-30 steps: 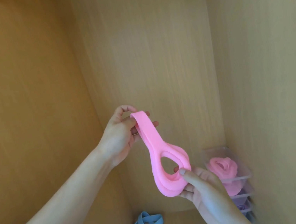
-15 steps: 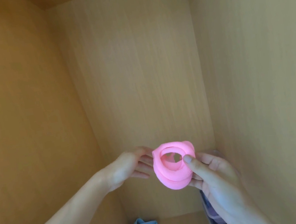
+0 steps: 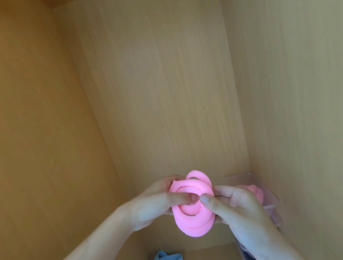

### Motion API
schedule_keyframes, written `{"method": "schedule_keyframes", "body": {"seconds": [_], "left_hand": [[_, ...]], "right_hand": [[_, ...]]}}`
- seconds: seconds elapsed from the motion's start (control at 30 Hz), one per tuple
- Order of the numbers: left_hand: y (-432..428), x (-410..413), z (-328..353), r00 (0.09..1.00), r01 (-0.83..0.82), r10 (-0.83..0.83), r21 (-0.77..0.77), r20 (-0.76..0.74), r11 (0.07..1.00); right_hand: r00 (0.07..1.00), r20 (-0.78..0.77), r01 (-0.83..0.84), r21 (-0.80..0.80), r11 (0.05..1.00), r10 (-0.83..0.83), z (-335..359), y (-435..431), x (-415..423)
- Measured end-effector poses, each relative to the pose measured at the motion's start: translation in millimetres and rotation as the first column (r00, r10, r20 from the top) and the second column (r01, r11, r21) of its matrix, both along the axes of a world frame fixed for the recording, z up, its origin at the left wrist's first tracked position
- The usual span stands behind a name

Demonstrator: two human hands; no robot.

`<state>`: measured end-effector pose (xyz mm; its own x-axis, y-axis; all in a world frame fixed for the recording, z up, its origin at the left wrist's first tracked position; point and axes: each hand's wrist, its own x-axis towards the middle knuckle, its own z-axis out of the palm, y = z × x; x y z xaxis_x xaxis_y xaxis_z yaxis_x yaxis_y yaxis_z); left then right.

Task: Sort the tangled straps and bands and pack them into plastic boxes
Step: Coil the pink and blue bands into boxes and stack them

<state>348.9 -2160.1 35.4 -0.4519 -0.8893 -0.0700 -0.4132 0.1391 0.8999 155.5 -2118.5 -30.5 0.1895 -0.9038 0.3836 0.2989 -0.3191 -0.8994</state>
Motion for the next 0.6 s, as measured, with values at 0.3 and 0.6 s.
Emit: {"method": "schedule_keyframes", "body": {"seconds": [0.3,0.6], "left_hand": [[-2,-5,-3,0.976,-0.215,0.206,-0.161,-0.067,0.963],[5,-9,0,0.974,-0.127,0.115,-0.052,-0.194,0.991]], "right_hand": [[0.993,0.01,0.118,-0.005,0.993,-0.118,-11,-9,0],[0.981,0.024,0.192,-0.048,0.98,-0.191,-11,-15,-5]]}}
